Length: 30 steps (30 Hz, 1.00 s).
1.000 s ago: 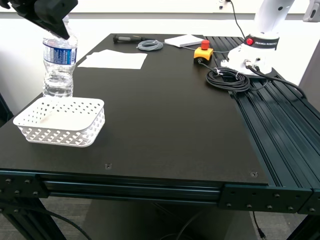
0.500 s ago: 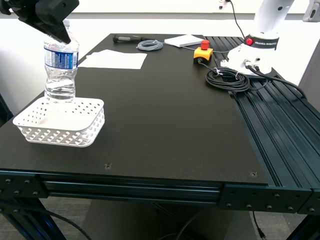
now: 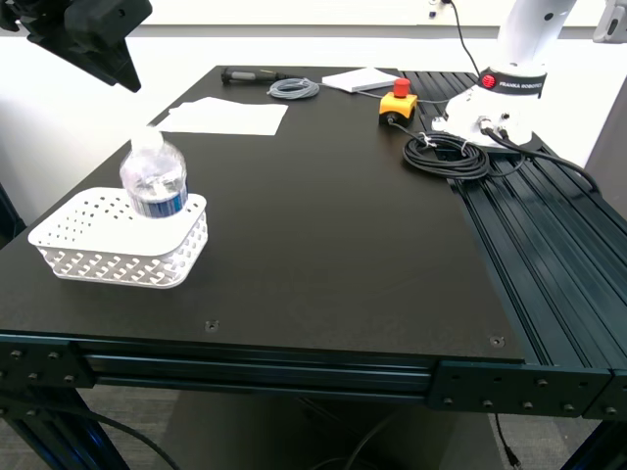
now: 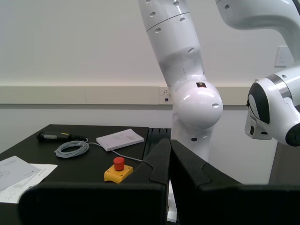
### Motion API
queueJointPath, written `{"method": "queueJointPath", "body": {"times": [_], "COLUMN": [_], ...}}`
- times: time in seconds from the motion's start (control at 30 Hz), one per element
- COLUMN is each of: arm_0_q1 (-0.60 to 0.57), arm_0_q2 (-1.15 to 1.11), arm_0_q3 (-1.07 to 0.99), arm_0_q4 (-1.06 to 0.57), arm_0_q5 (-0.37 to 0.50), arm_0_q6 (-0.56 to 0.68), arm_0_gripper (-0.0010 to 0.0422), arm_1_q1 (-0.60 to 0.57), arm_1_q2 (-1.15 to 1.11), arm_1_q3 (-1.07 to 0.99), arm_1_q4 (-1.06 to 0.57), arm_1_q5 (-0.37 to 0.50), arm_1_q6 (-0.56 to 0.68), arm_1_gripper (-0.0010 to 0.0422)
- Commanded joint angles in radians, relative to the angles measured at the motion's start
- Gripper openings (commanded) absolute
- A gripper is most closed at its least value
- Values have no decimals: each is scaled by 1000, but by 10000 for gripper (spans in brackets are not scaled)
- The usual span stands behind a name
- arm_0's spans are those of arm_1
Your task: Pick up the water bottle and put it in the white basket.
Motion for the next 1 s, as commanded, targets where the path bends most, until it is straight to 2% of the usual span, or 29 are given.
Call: {"method": "queueJointPath", "body": {"times": [0.03, 0.13, 0.27, 0.37, 1.0], "arm_0_q1": [0, 0, 0, 0, 0], "arm_0_q2": [0, 0, 0, 0, 0], "arm_0_q3": [1, 1, 1, 1, 1], "arm_0_q4": [4, 4, 4, 4, 4], "arm_0_q5": [1, 1, 1, 1, 1], "arm_0_q6": [0, 0, 0, 0, 0], "arm_0_gripper": [1, 1, 1, 1, 1], "arm_1_q1": [1, 2, 1, 1, 1], "arm_1_q2": [0, 0, 0, 0, 0], "arm_1_q3": [1, 1, 2, 2, 2], "arm_1_q4": [0, 9, 23, 27, 38], "arm_1_q5": [-11, -23, -26, -26, -25], "arm_1_q6": [4, 8, 11, 11, 12], "arm_1_gripper": [168, 128, 44, 4, 2]}}
